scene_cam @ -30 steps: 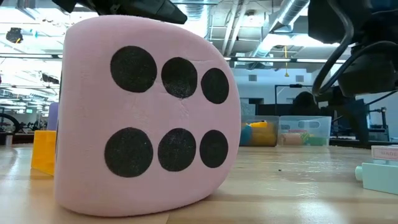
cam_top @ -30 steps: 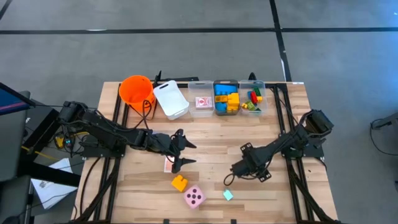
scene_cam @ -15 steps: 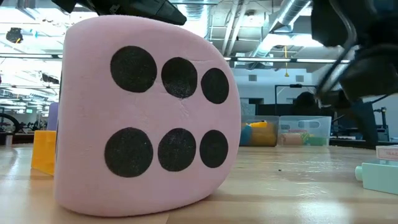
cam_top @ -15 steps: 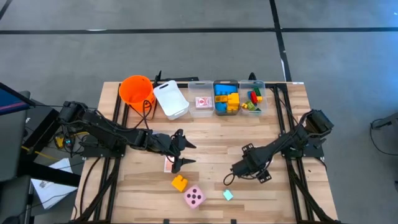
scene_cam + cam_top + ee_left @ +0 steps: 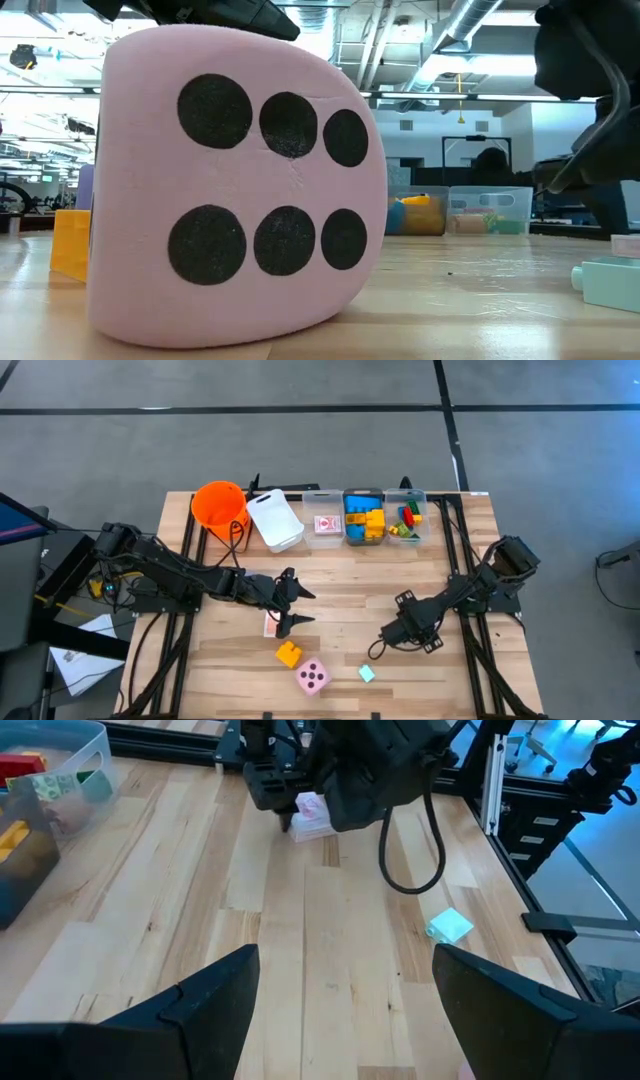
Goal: Pick & Place Toys
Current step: Put the red deck of cards into the left transparent bin
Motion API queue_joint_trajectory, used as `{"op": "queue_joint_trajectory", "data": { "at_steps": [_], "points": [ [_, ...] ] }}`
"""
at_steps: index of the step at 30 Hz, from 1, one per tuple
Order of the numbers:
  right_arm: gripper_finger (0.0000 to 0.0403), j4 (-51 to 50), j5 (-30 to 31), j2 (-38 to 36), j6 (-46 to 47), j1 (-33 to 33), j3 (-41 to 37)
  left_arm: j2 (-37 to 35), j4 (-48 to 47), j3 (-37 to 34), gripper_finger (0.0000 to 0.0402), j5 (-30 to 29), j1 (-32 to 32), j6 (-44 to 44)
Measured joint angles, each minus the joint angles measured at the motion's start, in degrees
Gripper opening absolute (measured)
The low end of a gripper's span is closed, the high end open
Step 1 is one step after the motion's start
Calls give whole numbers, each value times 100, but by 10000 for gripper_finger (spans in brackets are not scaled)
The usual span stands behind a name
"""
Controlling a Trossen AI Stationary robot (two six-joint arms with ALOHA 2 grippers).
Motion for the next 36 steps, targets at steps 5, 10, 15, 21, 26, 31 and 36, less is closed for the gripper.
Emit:
{"op": "queue_joint_trajectory", "data": {
  "at_steps": [5,10,15,21,26,31,36],
  "points": [
    [300,-20,-41,9,212,0,47,0,0,2,292,0,0,0],
    [300,-194,-61,48,254,-59,298,0,0,2,292,-4,0,0],
    [300,-507,-80,30,583,-252,859,-3,3,1,292,-11,2,0],
    [300,-467,-52,21,2320,-604,1654,-241,-12,-2,292,-13,24,473],
    [300,-417,-190,26,2914,-735,1975,-743,-38,0,292,-13,9,638],
    [300,870,364,-3,3661,-700,2149,-1468,-517,2,292,-12,-92,639],
    [300,3068,2301,-13,2840,-543,2256,-2016,-996,2,292,-34,-328,599]
  ]
}}
